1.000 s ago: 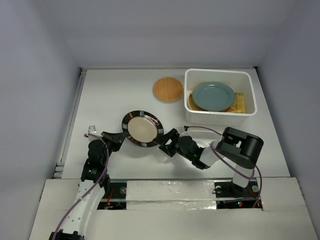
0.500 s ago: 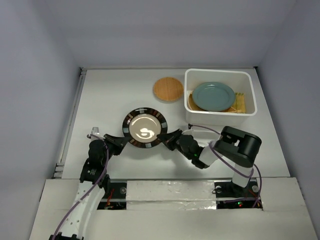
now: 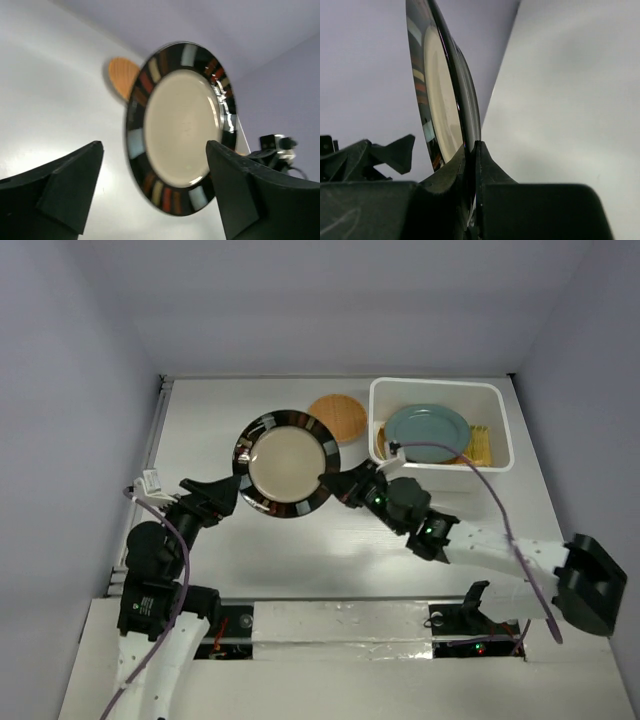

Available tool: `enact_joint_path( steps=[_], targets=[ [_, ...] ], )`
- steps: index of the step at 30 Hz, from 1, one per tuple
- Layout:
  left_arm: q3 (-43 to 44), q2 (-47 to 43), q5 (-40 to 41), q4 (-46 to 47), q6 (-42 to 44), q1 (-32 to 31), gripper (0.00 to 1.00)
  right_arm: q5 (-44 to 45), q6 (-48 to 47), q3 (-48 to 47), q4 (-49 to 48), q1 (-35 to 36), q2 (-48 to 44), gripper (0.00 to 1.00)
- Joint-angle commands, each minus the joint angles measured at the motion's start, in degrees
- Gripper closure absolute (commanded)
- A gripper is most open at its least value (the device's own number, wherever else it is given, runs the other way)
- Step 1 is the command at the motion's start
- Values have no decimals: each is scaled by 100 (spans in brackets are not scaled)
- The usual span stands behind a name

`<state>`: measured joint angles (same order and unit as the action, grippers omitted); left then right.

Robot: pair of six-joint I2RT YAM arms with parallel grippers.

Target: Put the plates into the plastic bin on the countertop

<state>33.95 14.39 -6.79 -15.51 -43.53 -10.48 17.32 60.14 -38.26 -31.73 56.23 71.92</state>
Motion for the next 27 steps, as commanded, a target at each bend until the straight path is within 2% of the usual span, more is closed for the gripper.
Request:
enact_joint_path(
  steps=[1, 3, 4, 7, 9, 13, 15, 18, 21, 23, 27],
  targets=[
    [356, 28, 248, 65, 801, -7, 16, 255, -994, -647, 148, -646, -1029, 100],
    [419, 98, 143, 118, 924, -7, 11, -43, -1100, -770, 613, -1138, -1311, 100],
    [445, 125, 99, 136, 986, -7, 11, -166, -1214, -927, 780, -1662, -1538, 100],
    [411, 283, -94, 223, 1232, -59, 10, -667, -1399, -1165, 1352, -2430, -1769, 100],
    [305, 441, -296, 355, 1277, -59, 11, -1079, -1522, -1280, 1748, -3186, -1848, 100],
    [-46, 757, -630, 794, 1084, -59, 18, -1555, -1689, -1377, 2082, -4232, -1805, 100],
    [-134, 933, -762, 1040, 926, -59, 35, -2010, -1699, -1386, 2145, -4810, -1612, 100],
    [-319, 1100, -877, 1357, 759, -59, 48, -2600, -1663, -1412, 2136, -5392, -1200, 100],
    [-503, 1311, -991, 1734, 662, -59, 60, -2874, -1619, -1360, 2109, -5648, -944, 100],
    [-705, 1573, -1148, 2207, 443, -112, 74, -2884, -1663, -1359, 2179, -5728, -768, 100],
    [-882, 2293, -984, 2886, 213, -427, 78, -2980, -1725, -1377, 2346, -5930, -469, 100]
  ],
)
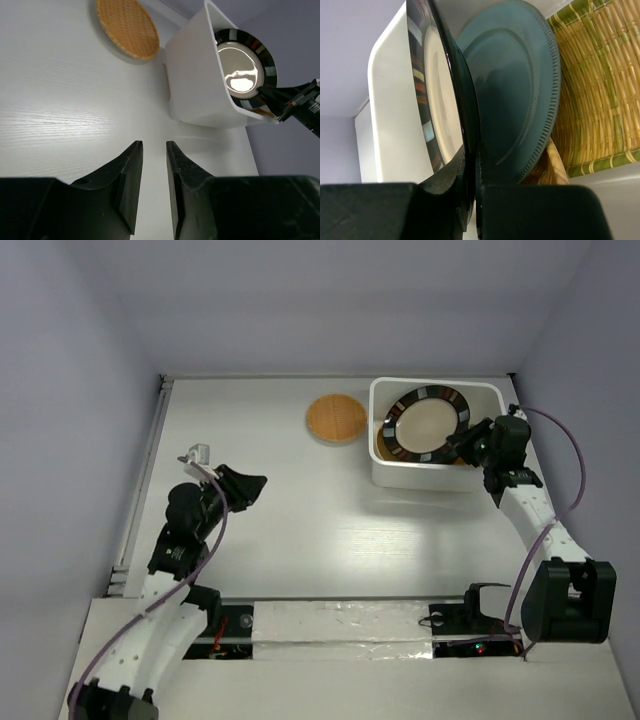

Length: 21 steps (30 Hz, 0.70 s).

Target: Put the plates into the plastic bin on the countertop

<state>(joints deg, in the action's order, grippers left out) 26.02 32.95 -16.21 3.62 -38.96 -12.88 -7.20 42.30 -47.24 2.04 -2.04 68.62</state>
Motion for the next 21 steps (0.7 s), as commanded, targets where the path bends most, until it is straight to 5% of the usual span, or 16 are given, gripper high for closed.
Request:
enact_joint_path(
  steps=[1, 6, 10, 14, 21],
  targets=[
    [-62, 597, 81, 1079, -261, -458, 78, -580, 41, -514, -1004, -103, -60, 100],
    [254, 1906, 767, 1694, -296, -1180, 74, -458, -47, -584, -811, -156, 301, 91],
    [544, 2759, 1075, 2046, -332, -1234, 53, -169, -126, -611, -618, -209, 345, 59],
    [1114, 3708, 1313, 2195, -244, -1234, 38, 43, -161, -470, -574, -209, 152, 39],
    [2186, 5517, 1340, 2240, -270, -1234, 35, 658, -222, 48, -363, -209, -787, 14]
  ],
)
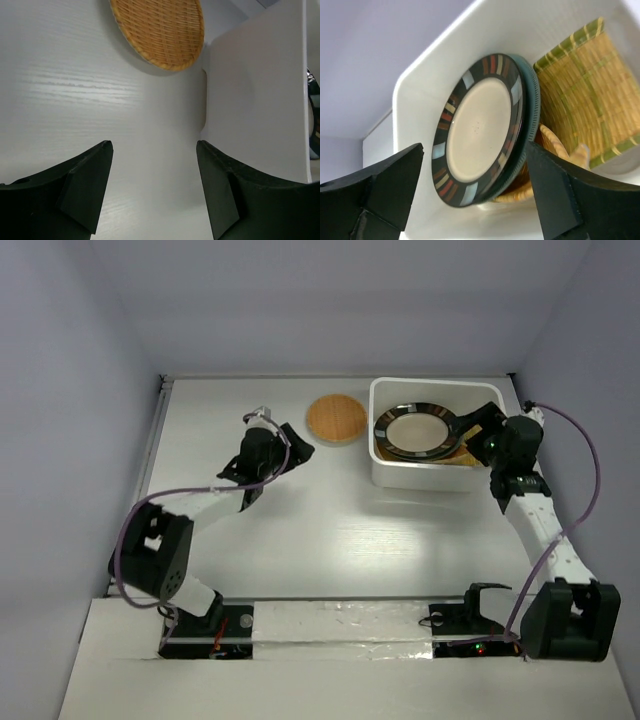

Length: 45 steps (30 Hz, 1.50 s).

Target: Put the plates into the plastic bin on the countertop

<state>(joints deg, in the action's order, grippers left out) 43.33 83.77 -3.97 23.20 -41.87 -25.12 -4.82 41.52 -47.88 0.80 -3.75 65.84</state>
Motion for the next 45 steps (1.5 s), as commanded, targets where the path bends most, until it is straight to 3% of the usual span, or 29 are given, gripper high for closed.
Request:
enact_joint_path(
  steps=[1, 7, 10, 16, 21, 29, 35, 40, 41, 42, 45],
  targets=[
    [596, 595, 81, 247, 12, -10, 35, 464, -161, 173, -203, -38, -642, 10],
    [1562, 1703, 45, 193, -286, -10, 35, 464, -372, 481, 166, -38, -1556, 9],
    [1818, 2082, 10, 167, -497, -10, 36, 368, -372, 656, 158, -38, -2092, 16],
    [2776, 2942, 28, -298, -831, -10, 37, 175, -302, 999, 131, -38, -3093, 21],
    [3295, 3584, 36, -501, -1315, -10, 41, -115, -276, 1035, 236, -38, -3464, 23],
    [3585, 3866, 589, -773, -1903, -62, 46, -598, -145, 973, 229, -38, -3868, 24],
    [4007, 4156, 1028, -1071, -2308, -220, 61, -696, -144, 1052, 193, -38, -4158, 25],
    [4043, 4200, 1398, -1125, -2493, -274, 82, -976, -100, 1123, 123, -38, -4290, 26],
    [4008, 4192, 1486, -1064, -2528, -274, 86, -1055, -74, 1149, 105, -38, -4299, 28],
    [3929, 4139, 1495, -968, -2528, -274, 97, -1126, -56, 1158, 53, -38, -4299, 30],
    [3508, 3877, 1592, -528, -2344, -274, 100, -1460, -91, 1193, -18, 14, -4273, 44]
  ],
)
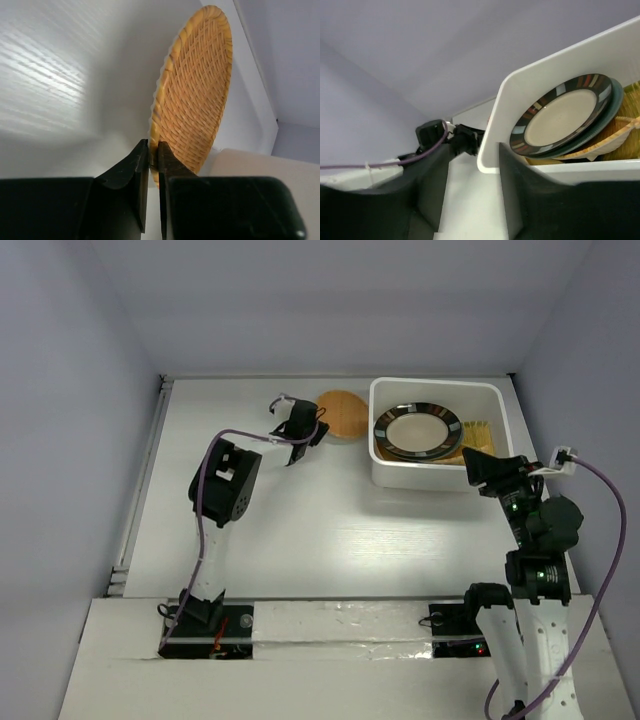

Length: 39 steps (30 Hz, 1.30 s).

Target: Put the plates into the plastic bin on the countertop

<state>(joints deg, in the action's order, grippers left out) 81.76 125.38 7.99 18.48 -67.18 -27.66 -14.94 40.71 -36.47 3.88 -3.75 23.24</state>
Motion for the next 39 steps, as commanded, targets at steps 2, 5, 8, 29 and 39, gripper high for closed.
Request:
enact_joint_path(
  steps=[2, 5, 8, 29, 39],
  targets=[
    [-912, -566, 484, 529, 354, -20, 100, -736, -36, 52, -326, 84, 48, 74],
    [-1825, -1330, 642, 1251, 600, 58, 100, -1116, -19, 70, -589, 225, 294, 95],
    [-2742, -2104, 555, 2017, 688, 252, 100, -1090, 42, 184, -721, 550, 470, 96],
    [-3940, -5498, -938, 2740, 1119, 754, 100, -63, -19, -272, -802, 1579, 743, 55],
    [-1568, -3822, -1985, 2327, 1189, -582, 100, 422, -46, -862, 15, 1579, -91, 64]
  ],
)
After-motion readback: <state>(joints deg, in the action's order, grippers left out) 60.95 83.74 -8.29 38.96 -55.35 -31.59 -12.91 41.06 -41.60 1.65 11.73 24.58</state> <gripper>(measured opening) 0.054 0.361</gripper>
